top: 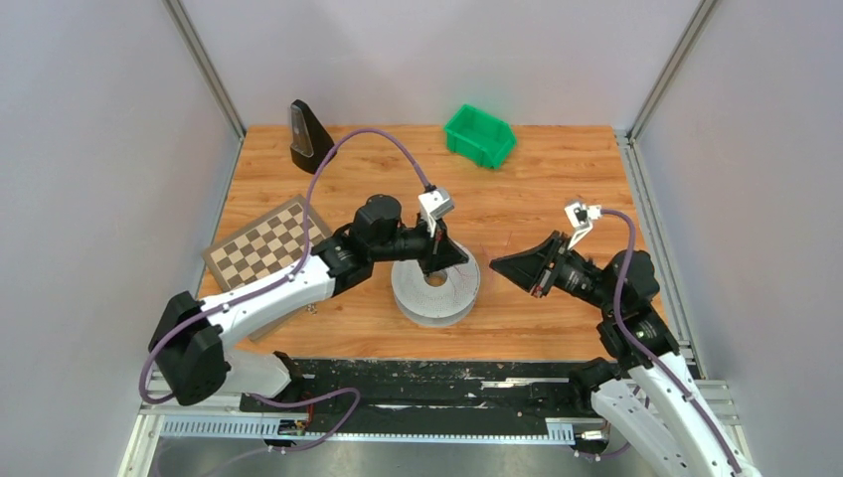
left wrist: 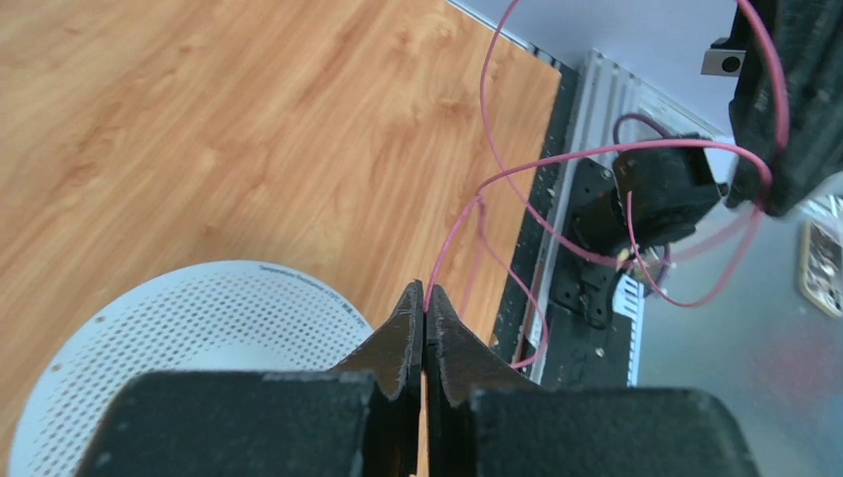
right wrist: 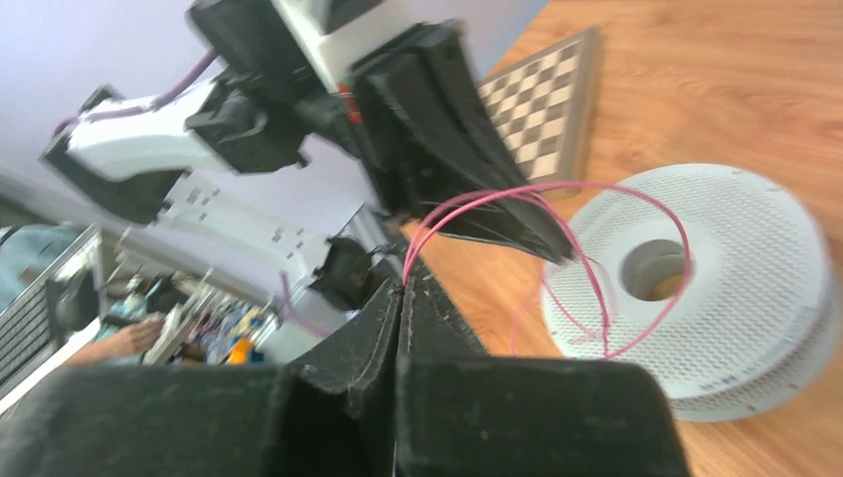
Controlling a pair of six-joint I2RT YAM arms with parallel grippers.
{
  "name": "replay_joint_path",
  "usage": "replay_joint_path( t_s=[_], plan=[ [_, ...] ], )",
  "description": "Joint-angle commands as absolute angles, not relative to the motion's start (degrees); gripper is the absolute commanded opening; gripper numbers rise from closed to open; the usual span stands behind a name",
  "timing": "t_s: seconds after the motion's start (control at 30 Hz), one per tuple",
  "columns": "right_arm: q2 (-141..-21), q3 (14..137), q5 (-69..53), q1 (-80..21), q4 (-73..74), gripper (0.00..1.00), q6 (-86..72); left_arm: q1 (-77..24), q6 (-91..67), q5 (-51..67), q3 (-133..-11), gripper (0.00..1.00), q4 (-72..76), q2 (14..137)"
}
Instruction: Wrap the cables
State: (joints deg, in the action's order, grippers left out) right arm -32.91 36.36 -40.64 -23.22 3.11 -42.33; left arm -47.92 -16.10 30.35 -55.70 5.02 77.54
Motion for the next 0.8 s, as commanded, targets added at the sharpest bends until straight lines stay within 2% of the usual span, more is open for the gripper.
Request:
replay_joint_path(
  t_s=[0.0,0.2,0.3,0.43,0.6,0.67,0.77],
  plan=[
    [-26.4,37.3,-20.8,-23.5,10.9,0.0,-39.2,-48.0,-16.4,18.4,-54.7,0.0,1.0,69.8],
    [-15.0,32.5,2.3,-23.5,14.4,0.04,-41.5,-47.9,-19.9,3.7,-56.5,0.0,-11.2,62.9],
    [-12.6,31.0,4.9,-23.5,15.0,0.05,-40.7,-47.9,-21.6,-1.1,-60.6,0.0,-17.6,62.2],
    [-17.5,34.0,-4.1,-23.5,14.7,0.14,-36.2,-47.8,-24.2,-1.2,-65.6,0.0,-24.3,63.4],
    [-27.3,42.0,-10.4,-23.5,20.6,0.33,-32.8,-47.8,-28.6,2.2,-67.5,0.0,-26.0,64.3],
    [-29.7,43.9,-17.5,-23.6,19.9,0.36,-30.7,-47.9,-30.3,2.5,-67.6,0.0,-26.1,64.4],
    [-29.5,42.1,-25.1,-24.9,11.5,0.36,-29.7,-47.9,-32.6,3.9,-67.9,0.0,-26.4,64.7]
  ],
)
